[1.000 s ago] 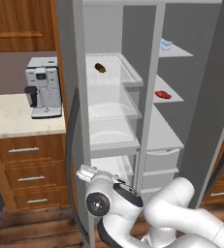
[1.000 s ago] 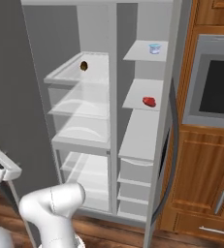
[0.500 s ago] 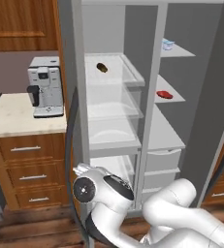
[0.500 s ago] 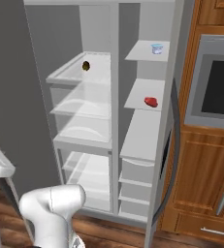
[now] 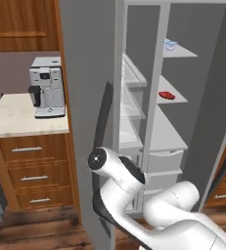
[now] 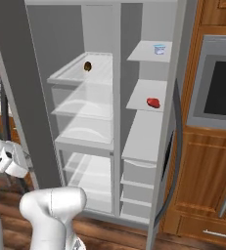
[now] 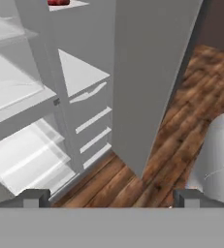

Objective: There's a steak in the fridge that needs to be moved to the freezer for freezing. Pick up the steak from the fridge, place it on any shelf in the freezer, and close the fridge and freezer doors when done.

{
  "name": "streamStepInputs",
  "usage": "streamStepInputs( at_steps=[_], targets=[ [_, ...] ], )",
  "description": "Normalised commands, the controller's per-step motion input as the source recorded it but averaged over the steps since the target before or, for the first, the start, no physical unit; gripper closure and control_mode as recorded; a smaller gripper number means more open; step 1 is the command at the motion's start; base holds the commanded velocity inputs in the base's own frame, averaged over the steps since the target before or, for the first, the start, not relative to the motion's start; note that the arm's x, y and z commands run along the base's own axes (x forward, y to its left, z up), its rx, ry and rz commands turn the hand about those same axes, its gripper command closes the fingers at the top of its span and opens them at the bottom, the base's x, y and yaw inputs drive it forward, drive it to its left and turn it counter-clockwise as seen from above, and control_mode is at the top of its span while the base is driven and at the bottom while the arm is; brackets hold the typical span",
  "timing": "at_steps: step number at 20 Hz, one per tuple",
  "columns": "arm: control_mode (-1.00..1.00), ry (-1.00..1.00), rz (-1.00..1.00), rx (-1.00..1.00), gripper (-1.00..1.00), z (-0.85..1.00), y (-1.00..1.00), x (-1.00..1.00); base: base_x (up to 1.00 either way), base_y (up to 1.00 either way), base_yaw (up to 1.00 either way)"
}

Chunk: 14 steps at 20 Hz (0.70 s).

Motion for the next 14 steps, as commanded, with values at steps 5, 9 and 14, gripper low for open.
streamStepInputs(
  at_steps=[5,9,14],
  targets=[
    [-1.00,0.11,-0.26,0.00,-1.00,-0.18,-1.00,0.97,0.00,0.00,0.00],
    [-1.00,0.00,-0.10,0.00,-1.00,-0.20,-0.96,1.00,0.00,0.00,0.00],
    [-1.00,-0.04,0.00,0.00,-1.00,-0.11,-0.76,0.99,0.00,0.00,0.00]
  ],
)
